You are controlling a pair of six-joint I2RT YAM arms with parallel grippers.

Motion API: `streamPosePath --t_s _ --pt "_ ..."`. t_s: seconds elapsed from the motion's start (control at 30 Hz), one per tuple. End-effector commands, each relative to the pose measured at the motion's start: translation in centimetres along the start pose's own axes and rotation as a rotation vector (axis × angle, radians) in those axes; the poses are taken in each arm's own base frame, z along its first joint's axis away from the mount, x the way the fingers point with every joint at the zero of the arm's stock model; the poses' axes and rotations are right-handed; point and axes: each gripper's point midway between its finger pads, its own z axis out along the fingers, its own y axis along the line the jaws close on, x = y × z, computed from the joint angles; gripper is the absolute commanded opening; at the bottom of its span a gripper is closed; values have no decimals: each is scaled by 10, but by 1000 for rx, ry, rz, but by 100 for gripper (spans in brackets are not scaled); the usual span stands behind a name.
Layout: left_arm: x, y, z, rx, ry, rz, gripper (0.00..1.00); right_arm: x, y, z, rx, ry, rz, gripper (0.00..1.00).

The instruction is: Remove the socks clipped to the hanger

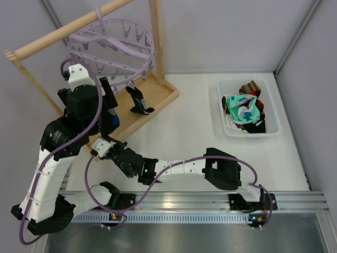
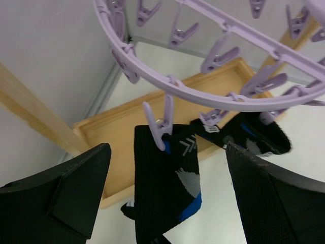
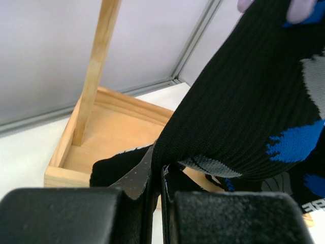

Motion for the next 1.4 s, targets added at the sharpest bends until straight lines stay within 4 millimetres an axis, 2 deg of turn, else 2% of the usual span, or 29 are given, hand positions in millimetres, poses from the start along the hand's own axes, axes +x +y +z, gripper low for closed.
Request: streamPosePath --t_s 0.0,0.2,0.33,0.4,0.6,0.7,0.9,1.17,1.27,1.3,1.37 --pt "8 27 9 -187 -7 76 98 -24 18 3 -19 -33 -20 0" --pt "14 28 21 -267 -2 123 97 -23 26 6 -31 -35 -48 0" --pt "20 19 32 -284 18 157 94 -24 32 4 -41 -40 -71 0" --pt "21 17 33 -281 22 158 90 -23 34 4 -43 -40 -81 0" --pt "21 17 35 -290 22 168 86 -22 39 4 -53 -39 -96 0" --pt "20 19 36 -308 19 182 83 -23 43 5 -59 -43 -104 0" --pt "17 22 39 -357 8 207 70 -24 48 4 -67 -48 -116 0" --pt "24 20 46 -395 15 234 65 -27 43 -3 -62 -60 -116 0" --pt "25 20 49 -406 16 237 61 -31 41 -5 -60 -69 -113 0" --pt "25 22 49 -416 14 238 56 -33 41 -6 -59 -71 -114 0" --pt "24 26 49 -430 12 234 55 -33 39 -6 -55 -73 -113 0"
